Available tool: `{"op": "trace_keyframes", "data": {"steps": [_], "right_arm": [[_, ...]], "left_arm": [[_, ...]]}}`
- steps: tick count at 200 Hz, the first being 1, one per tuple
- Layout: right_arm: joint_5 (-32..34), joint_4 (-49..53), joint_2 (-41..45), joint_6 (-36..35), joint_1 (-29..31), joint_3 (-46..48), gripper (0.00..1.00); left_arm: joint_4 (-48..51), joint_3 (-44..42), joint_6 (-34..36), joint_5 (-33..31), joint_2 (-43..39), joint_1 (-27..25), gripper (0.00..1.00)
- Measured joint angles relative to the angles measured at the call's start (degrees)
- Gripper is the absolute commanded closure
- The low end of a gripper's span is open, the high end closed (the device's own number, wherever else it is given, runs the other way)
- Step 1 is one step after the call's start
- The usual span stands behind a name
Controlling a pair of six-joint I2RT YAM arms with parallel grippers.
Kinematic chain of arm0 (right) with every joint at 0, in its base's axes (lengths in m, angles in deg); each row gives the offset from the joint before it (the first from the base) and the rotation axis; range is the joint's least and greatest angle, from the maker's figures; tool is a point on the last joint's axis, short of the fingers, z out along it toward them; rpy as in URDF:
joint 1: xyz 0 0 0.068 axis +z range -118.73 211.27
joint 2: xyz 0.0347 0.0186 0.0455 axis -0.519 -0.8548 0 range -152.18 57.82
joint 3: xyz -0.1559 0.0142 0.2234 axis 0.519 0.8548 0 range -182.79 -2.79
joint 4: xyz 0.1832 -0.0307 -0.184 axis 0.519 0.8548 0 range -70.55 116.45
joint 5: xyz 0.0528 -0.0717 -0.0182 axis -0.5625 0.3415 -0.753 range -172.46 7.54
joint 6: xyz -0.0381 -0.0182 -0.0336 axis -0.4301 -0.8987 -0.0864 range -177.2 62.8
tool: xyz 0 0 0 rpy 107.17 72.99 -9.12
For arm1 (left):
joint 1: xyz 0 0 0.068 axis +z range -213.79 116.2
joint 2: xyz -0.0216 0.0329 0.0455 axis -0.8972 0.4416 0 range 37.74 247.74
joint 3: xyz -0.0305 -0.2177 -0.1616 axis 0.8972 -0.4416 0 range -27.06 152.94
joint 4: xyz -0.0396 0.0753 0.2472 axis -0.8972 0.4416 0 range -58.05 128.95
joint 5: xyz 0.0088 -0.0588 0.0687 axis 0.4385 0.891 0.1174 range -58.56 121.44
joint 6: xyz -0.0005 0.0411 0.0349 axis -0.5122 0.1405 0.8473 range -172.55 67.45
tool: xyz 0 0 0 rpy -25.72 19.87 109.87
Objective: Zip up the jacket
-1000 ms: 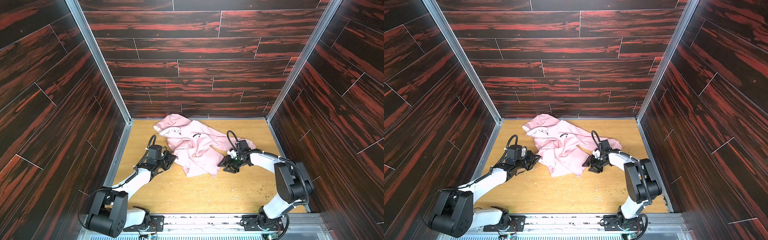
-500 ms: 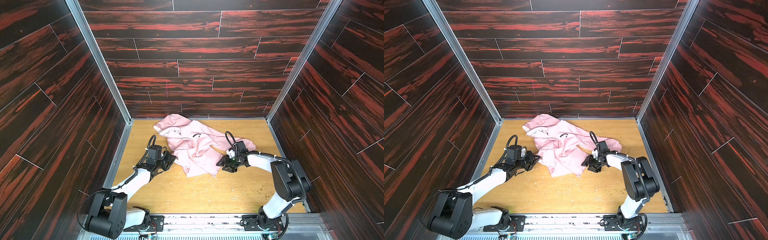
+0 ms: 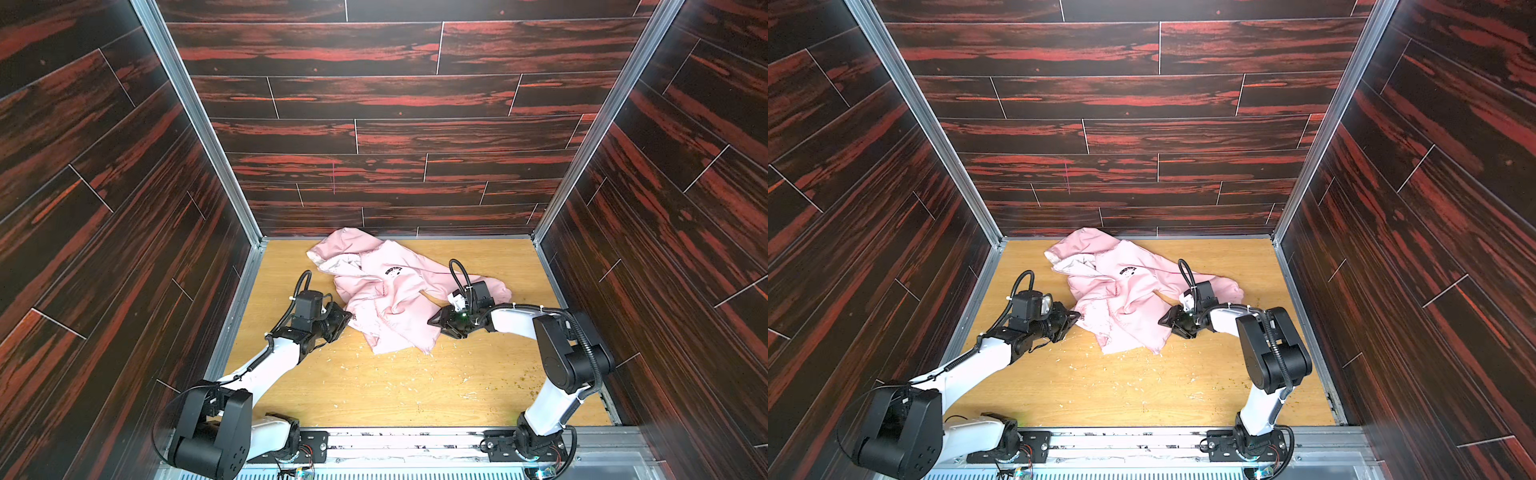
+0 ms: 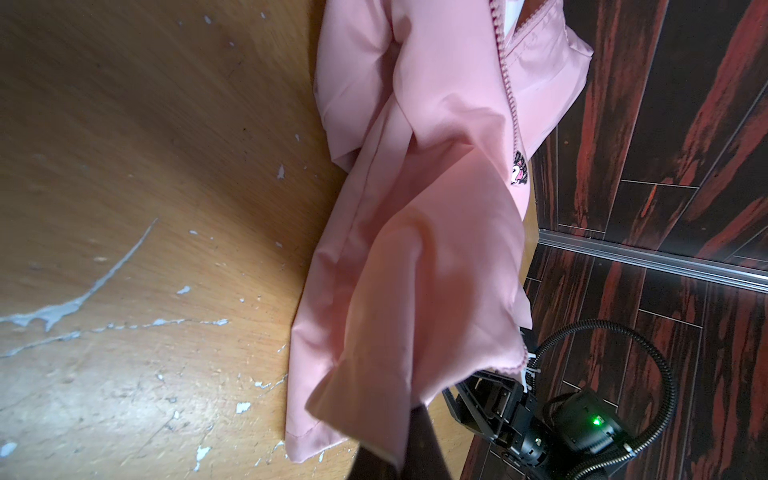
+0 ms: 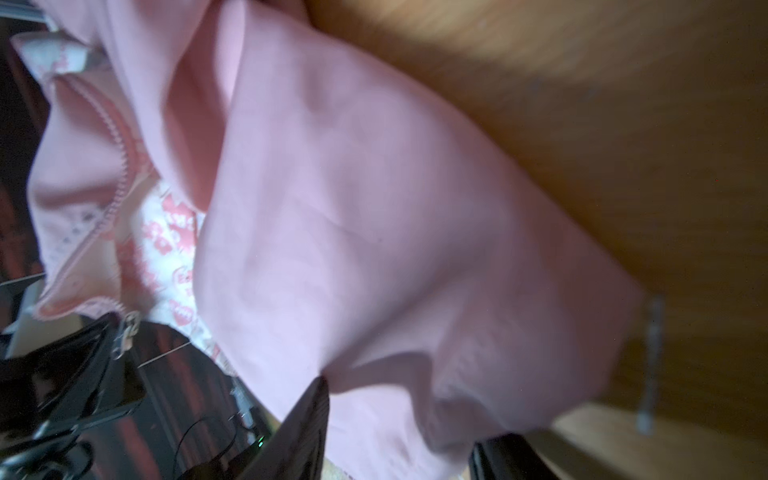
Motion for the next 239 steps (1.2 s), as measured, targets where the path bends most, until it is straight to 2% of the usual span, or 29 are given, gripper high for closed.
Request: {"op": "trace_keyframes", "data": {"steps": [32, 70, 118, 184, 239], "right_arm": [[-3.80, -4.02, 1.11, -0.35, 0.24, 3.96, 0.51], [-6.64, -3.13, 1.84, -2.34, 2.16, 5.31, 0.56], [-7.50, 0.79, 1.81, -6.08, 6.86, 3.21, 0.60], [-8.24, 5.75, 0.61, -10.95, 11.50, -2.54, 0.60], [-8.31, 8.04, -1.66, -12.13, 13.79, -2.97, 0.62]], "left_arm": [[0.02, 0.02, 0.00, -0.09, 0.00, 0.00, 1.00], [0.02, 0.35, 0.00, -0.13, 0.11, 0.00, 1.00], [0.00, 0.42, 0.00, -0.17, 0.13, 0.00, 1.00], [0.00, 0.42, -0.04, -0.22, 0.13, 0.00, 1.00], [-0.02, 0.42, -0.28, -0.44, 0.09, 0.00, 1.00]]}}
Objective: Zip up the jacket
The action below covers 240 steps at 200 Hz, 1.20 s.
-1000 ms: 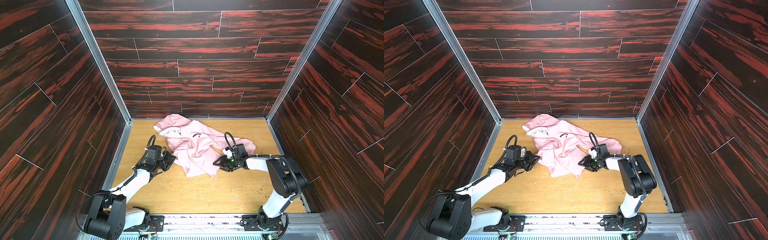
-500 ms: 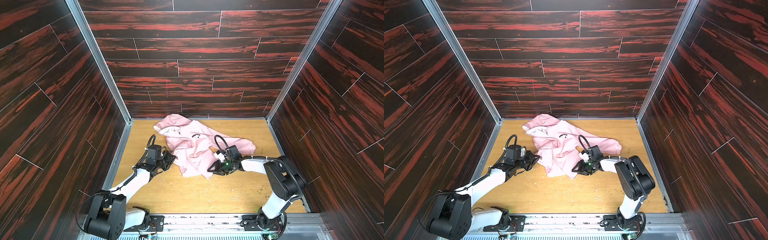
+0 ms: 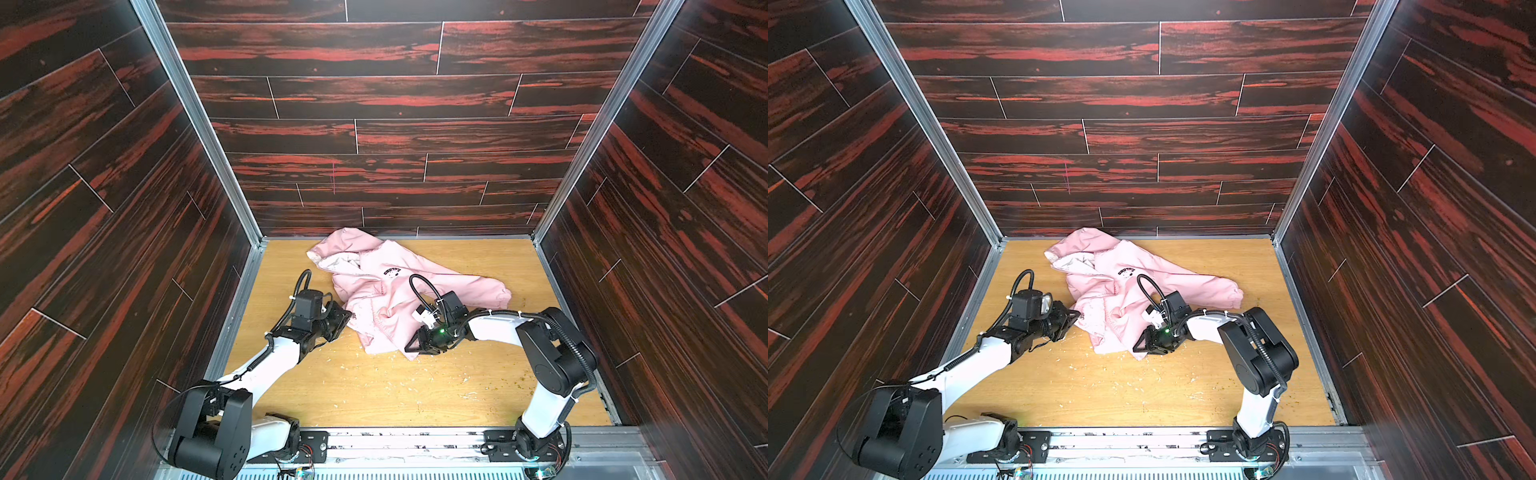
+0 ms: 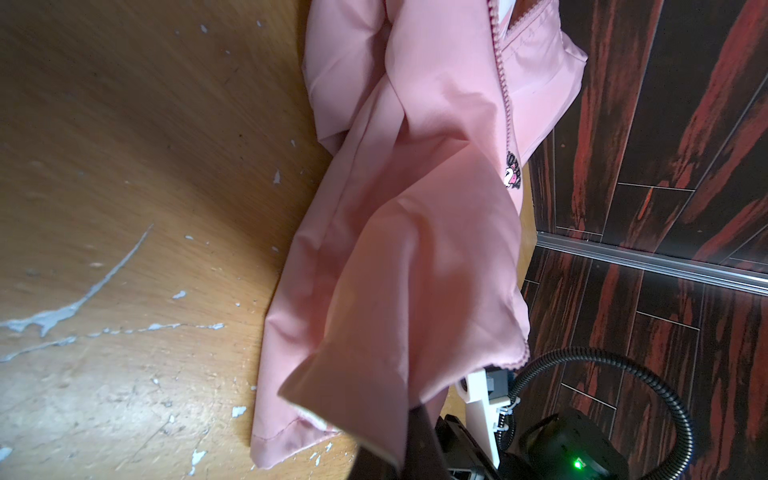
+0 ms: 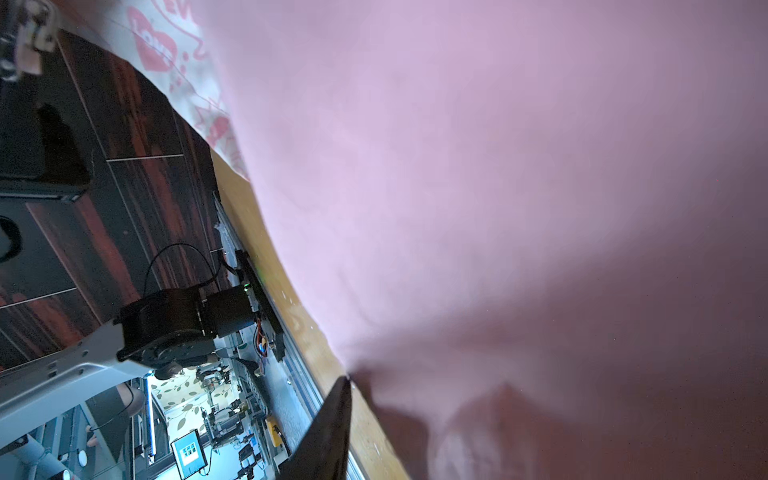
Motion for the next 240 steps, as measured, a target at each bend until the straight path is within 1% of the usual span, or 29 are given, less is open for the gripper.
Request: {"op": "trace_keyframes", "data": {"steps": [31, 76, 139, 159, 178, 194, 209, 240], "right_arm": [[-0.50, 0.55, -0.81, -0.79, 0.22, -0.37, 0.63], [-0.85, 1.90, -1.90, -2.25, 0.70, -0.57, 0.71], [-1.11, 2.69, -1.90, -2.99, 0.96, -2.12, 0.76], [-1.20, 2.80, -1.90, -3.30, 1.01, -2.45, 0.81], [-1.20, 2.97, -1.95, -3.39, 1.03, -2.58, 0.84], [-1.22, 3.28, -2.29, -3.39, 1.05, -2.89, 0.84], [-1.25, 3.34, -2.62, -3.45, 1.11, -3.08, 0.81], [-1.40, 3.82, -2.62, -3.61, 1.16, -3.13, 0.80]], "left_arm": [[0.02, 0.00, -0.13, -0.20, -0.31, -0.02, 1.00], [0.02, -0.07, -0.15, -0.31, -0.74, -0.02, 1.00], [0.02, -0.13, -0.15, -0.44, -0.79, -0.02, 1.00], [0.02, -0.13, -0.15, -0.44, -0.79, -0.02, 1.00], [0.02, -0.13, -0.15, -0.44, -0.79, -0.02, 1.00], [0.02, -0.13, -0.15, -0.44, -0.79, 0.00, 1.00], [0.02, -0.15, -0.15, -0.46, -0.79, -0.02, 1.00], [0.02, -0.17, -0.17, -0.46, -0.79, -0.02, 1.00]]}}
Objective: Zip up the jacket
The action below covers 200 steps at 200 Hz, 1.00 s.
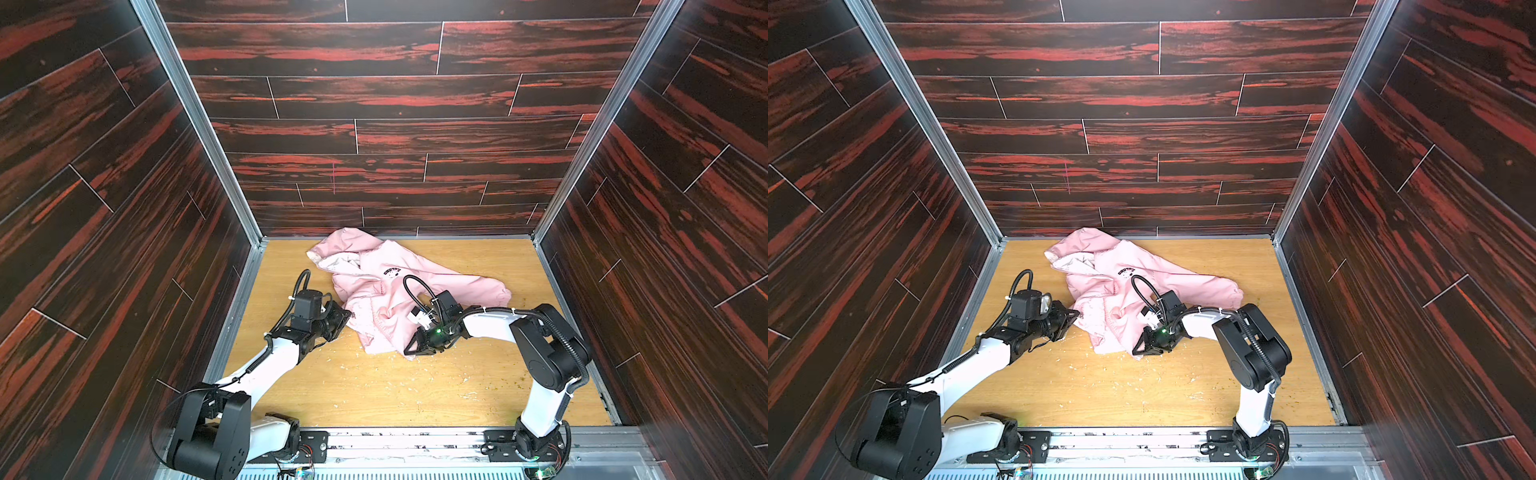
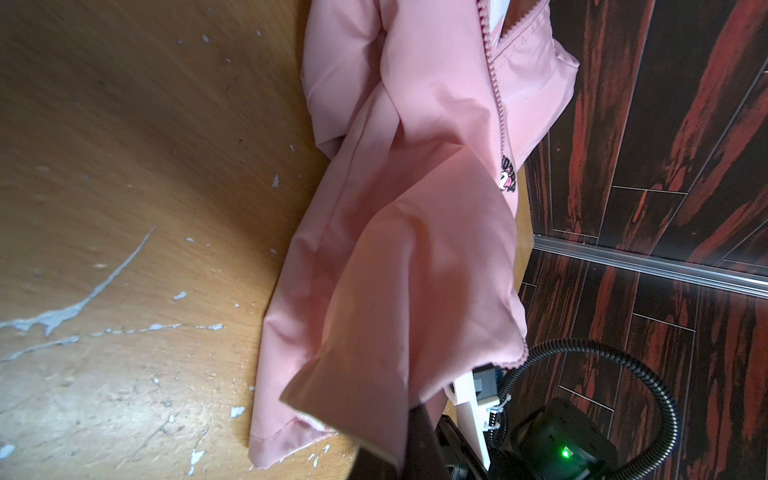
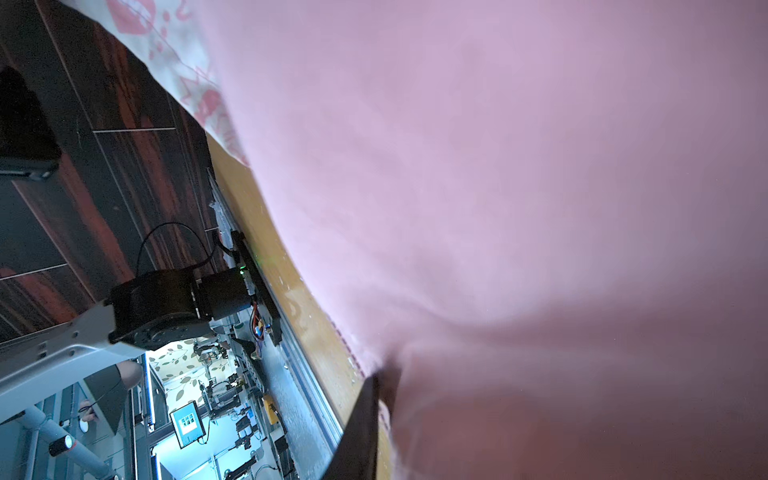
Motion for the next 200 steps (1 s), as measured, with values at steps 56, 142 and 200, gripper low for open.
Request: {"op": "trace_keyframes", "data": {"steps": [56, 142, 200], "right_arm": [[0.07, 0.26, 0.00, -0.15, 0.02, 0.00, 0.80], [0.28, 0.00, 0.00, 0.33, -0.02, 0.07, 0.75], [0.44, -0.17, 0.11, 0.42, -0.72, 1.05, 0.76]], "left_arm": [[-0.02, 0.00, 0.00, 0.02, 0.00, 0.02, 1.00], [-0.02, 0.00, 0.00, 0.00, 0.00, 0.00, 1.00], [-0.02, 0.00, -0.02, 0.00, 0.00, -0.02, 1.00]]}}
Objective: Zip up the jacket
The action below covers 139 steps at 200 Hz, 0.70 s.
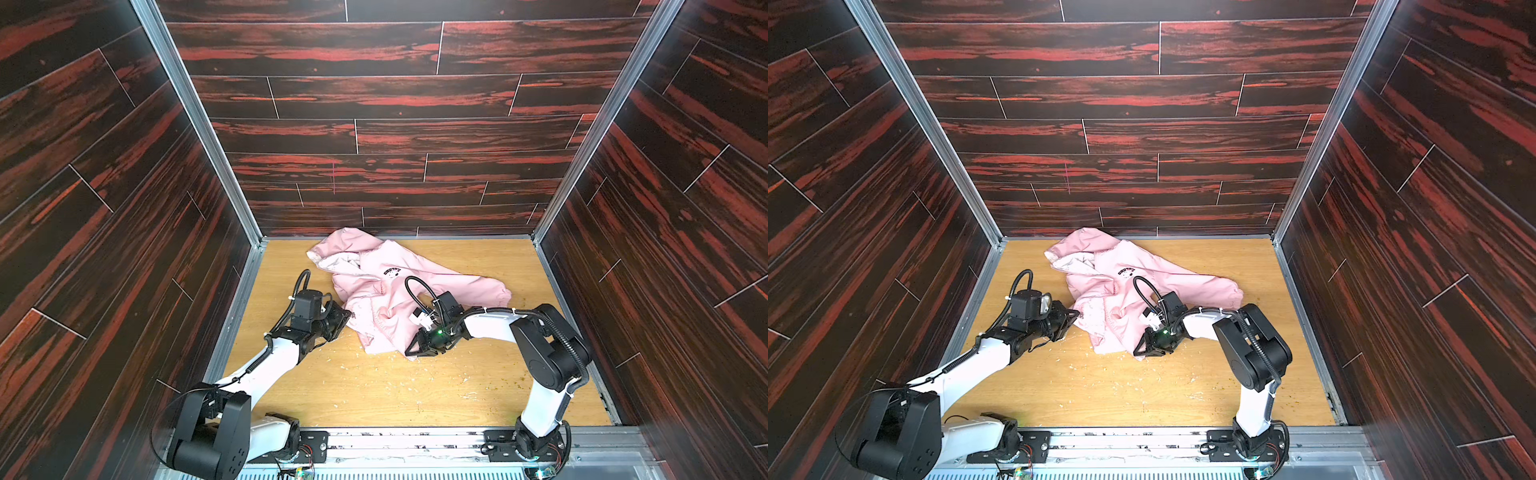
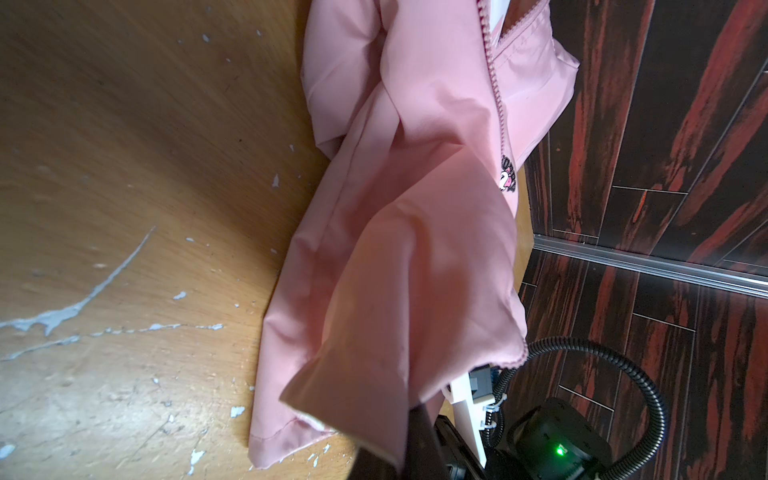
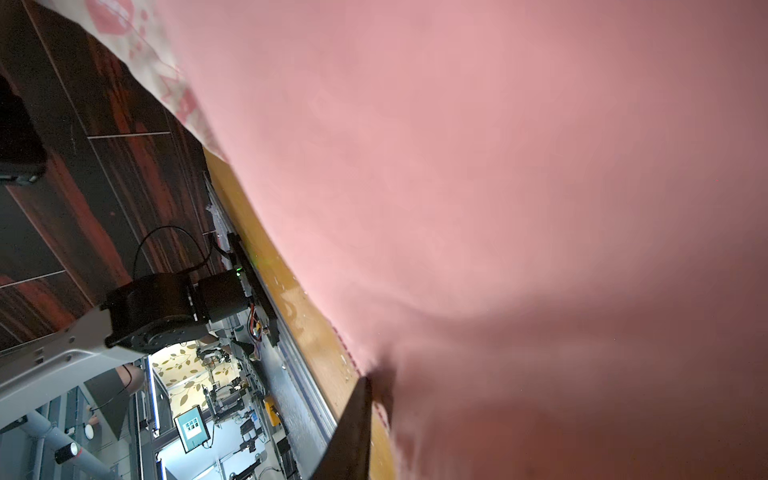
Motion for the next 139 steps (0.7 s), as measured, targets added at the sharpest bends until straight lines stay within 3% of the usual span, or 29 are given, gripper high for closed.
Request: {"op": "trace_keyframes", "data": {"steps": [98, 139], "right_arm": [[0.15, 0.48, 0.79, -0.15, -0.31, 0.04, 0.85], [-0.44, 1.70, 3.41, -0.44, -0.31, 0.02, 0.97]], "left_arm": [[-0.04, 0.00, -0.42, -0.20, 0.00, -0.57, 1.00], [-0.04, 0.00, -0.35, -0.15, 0.00, -0.68, 1.00]]}}
